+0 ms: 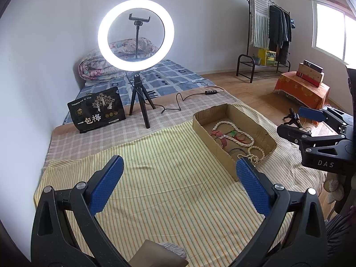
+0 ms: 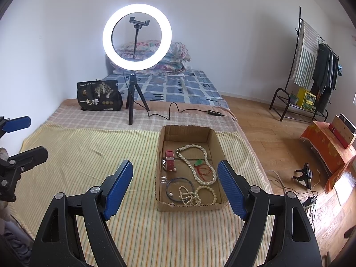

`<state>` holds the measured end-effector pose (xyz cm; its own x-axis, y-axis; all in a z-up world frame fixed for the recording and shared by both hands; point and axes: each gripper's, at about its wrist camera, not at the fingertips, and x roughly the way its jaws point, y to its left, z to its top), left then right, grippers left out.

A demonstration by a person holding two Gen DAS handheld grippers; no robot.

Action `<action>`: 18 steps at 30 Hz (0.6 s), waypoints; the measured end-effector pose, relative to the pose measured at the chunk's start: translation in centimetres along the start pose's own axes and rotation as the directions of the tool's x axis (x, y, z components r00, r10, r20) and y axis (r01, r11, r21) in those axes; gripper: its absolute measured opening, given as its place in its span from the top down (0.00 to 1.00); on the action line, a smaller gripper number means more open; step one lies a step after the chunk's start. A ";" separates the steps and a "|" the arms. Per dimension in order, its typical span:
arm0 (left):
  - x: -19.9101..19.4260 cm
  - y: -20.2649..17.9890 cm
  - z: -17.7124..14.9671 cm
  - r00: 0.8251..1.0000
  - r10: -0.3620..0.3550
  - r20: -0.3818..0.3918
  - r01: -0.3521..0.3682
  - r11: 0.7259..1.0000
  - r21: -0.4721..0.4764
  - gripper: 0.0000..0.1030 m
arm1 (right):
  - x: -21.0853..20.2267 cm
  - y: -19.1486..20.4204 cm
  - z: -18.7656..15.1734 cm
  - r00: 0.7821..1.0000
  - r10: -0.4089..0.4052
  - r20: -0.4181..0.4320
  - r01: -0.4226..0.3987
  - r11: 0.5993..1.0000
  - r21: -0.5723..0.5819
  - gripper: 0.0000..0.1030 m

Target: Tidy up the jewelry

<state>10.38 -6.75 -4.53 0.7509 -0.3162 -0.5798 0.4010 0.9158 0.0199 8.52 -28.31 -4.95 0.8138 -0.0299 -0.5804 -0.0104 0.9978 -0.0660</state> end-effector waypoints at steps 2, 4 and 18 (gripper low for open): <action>0.0 -0.1 0.1 1.000 0.001 0.001 -0.001 1.000 0.000 0.00 | 0.0 0.0 0.0 1.000 0.001 -0.003 -0.001 1.000 -0.003 0.24; 0.0 -0.1 0.1 1.000 0.000 0.001 0.000 1.000 0.001 0.00 | 0.1 0.0 0.0 1.000 0.000 -0.006 0.000 1.000 -0.005 0.24; -0.1 -0.2 0.2 1.000 0.000 0.002 0.000 1.000 0.003 0.00 | 0.2 0.1 -0.1 1.000 0.000 -0.012 0.000 1.000 -0.003 0.24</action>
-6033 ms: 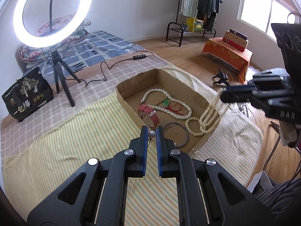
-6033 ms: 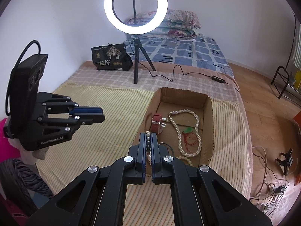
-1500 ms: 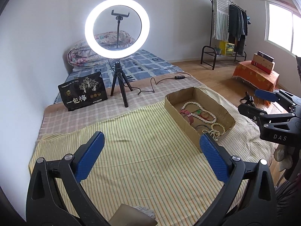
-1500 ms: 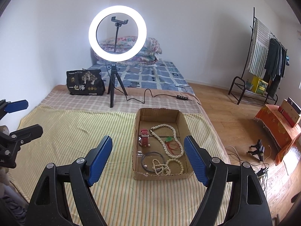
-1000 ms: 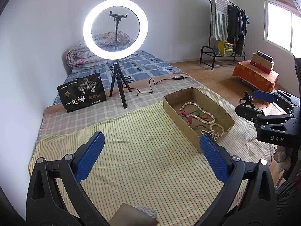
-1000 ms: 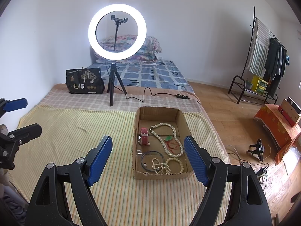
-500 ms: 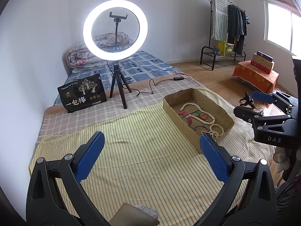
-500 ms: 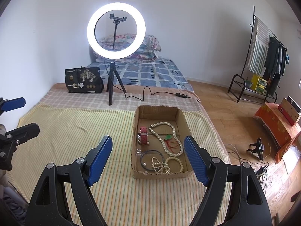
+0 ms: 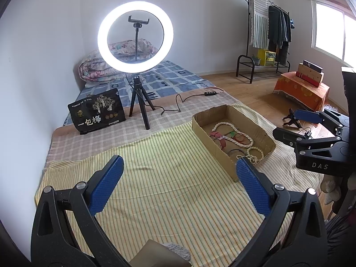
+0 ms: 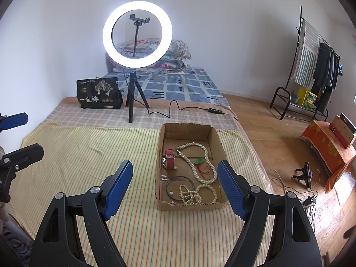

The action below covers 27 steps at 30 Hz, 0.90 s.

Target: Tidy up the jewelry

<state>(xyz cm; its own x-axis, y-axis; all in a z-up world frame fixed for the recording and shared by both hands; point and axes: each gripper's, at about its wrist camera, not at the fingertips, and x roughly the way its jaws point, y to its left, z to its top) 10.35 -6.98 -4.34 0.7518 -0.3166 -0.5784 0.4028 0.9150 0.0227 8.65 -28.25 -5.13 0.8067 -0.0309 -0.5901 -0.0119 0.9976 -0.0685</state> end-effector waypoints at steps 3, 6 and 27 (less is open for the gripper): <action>0.0 -0.1 0.1 1.000 -0.001 -0.002 0.001 1.000 0.002 0.00 | 0.0 0.0 0.0 1.000 0.001 -0.002 -0.001 1.000 -0.001 0.24; -0.1 -0.1 0.3 1.000 0.001 -0.001 -0.001 1.000 0.005 0.00 | 0.1 0.0 -0.1 1.000 0.001 -0.006 -0.001 1.000 -0.003 0.24; -0.3 0.0 0.8 1.000 0.001 0.010 -0.001 1.000 0.004 0.00 | 0.2 0.3 -0.3 1.000 0.002 -0.018 -0.002 1.000 -0.007 0.24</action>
